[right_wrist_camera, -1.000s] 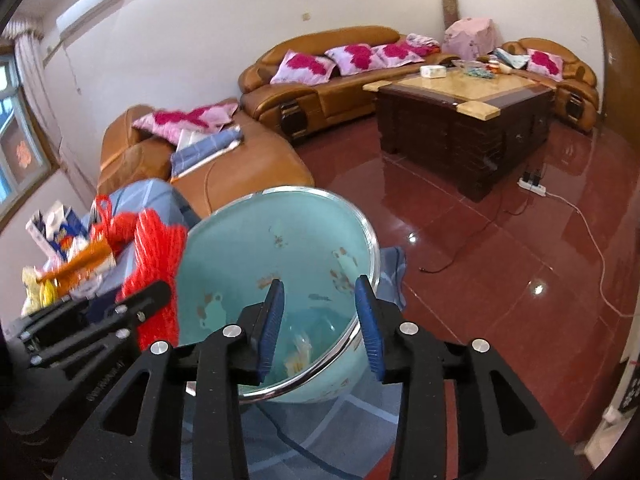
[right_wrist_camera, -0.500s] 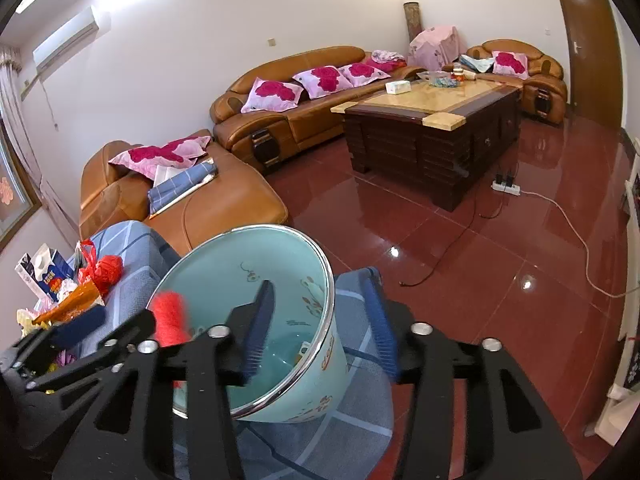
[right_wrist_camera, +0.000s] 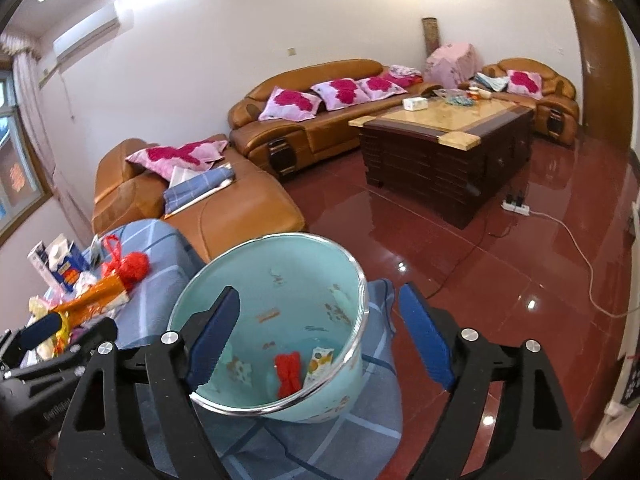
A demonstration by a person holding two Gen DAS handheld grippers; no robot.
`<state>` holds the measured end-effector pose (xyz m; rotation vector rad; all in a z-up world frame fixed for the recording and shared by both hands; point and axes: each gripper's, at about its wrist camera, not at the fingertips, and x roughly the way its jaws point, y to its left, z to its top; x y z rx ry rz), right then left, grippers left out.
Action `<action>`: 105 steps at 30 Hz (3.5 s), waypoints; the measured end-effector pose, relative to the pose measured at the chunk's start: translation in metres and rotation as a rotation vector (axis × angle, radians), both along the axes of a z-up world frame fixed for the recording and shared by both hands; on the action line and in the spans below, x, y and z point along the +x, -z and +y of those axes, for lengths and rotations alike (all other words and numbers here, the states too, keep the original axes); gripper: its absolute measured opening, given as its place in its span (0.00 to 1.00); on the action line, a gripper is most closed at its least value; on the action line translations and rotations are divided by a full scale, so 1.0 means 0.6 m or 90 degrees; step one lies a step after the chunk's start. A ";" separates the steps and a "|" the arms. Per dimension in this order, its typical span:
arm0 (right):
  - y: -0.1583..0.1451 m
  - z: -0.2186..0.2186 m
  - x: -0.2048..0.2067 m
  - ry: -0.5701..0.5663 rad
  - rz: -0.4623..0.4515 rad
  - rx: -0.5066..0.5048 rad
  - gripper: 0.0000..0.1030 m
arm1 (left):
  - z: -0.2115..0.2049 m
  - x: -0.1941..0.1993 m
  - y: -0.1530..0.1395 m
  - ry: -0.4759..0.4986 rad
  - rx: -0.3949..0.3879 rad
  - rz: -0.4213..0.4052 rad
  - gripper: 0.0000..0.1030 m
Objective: Collect trash
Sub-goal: 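Open both tools to drop the net and receipt into the bucket, then move the left tool to the black mesh net while the right tool grasps the yellow wrapper, then grasp the black mesh net with the left tool while the right tool lifts the yellow wrapper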
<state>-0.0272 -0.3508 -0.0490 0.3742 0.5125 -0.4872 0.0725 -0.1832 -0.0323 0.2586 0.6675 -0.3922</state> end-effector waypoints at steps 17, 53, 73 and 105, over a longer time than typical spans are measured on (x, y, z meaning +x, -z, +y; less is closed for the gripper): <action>-0.014 0.165 0.075 -0.148 0.019 -0.051 0.78 | 0.185 0.043 0.018 -0.123 -0.004 0.028 0.86; 0.043 0.415 0.257 -0.423 0.096 -0.016 0.53 | 0.488 0.122 0.088 -0.378 -0.055 0.102 0.85; 0.054 0.412 0.273 -0.499 0.094 0.104 0.33 | 0.454 0.132 0.091 -0.381 -0.053 0.120 0.85; -0.009 0.275 0.182 -0.362 -0.015 0.016 0.19 | 0.379 0.151 0.094 -0.389 -0.103 0.153 0.84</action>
